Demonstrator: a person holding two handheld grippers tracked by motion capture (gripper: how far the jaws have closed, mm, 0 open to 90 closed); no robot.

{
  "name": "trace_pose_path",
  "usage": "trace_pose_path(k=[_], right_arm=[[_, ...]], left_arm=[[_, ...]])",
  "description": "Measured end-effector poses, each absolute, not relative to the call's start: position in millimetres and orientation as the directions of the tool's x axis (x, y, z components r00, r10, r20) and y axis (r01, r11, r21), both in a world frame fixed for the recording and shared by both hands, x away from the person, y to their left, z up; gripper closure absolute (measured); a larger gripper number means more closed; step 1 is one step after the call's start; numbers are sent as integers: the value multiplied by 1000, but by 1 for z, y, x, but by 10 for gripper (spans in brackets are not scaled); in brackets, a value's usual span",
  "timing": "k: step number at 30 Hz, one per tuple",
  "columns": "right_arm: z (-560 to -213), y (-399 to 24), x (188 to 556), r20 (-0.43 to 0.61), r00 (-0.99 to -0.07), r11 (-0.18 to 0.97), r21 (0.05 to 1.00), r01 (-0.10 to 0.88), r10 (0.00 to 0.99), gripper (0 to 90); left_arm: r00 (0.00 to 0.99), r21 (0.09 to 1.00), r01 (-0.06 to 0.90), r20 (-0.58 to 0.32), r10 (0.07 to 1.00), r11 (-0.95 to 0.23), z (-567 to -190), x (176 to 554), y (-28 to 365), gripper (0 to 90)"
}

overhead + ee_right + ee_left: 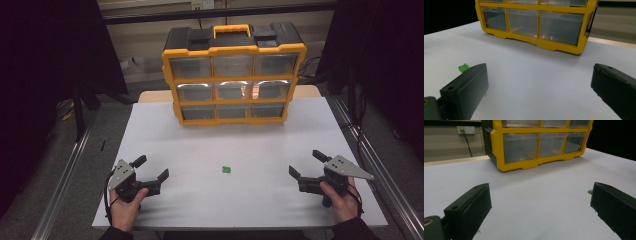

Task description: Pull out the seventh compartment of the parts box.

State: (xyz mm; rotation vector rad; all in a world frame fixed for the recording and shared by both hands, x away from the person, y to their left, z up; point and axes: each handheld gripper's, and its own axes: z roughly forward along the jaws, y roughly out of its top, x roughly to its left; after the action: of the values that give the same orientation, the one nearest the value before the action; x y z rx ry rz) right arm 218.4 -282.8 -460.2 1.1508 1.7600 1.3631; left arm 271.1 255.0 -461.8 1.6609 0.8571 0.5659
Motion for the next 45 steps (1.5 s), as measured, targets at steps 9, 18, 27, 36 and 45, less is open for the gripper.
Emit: trace_pose_path(k=[9,18,27,36,45], right_arm=[[-461,-285,219,44,-430,75,964,256,902,10],[-461,-284,218,40,-436,78,965,249,899,10],[-462,-284,219,36,-439,82,966,246,898,10],[-462,-282,220,27,-446,90,967,239,895,10],[-462,-282,221,28,-450,90,967,240,893,11]], left_arm=[[625,960,248,-54,779,-132,-460,274,251,46],[655,958,242,-42,754,-157,-458,280,237,46],[664,959,222,-17,747,-176,-454,288,225,46],[664,964,213,-24,748,-158,-453,300,218,47],[681,966,158,41,731,-202,-450,316,202,46]])
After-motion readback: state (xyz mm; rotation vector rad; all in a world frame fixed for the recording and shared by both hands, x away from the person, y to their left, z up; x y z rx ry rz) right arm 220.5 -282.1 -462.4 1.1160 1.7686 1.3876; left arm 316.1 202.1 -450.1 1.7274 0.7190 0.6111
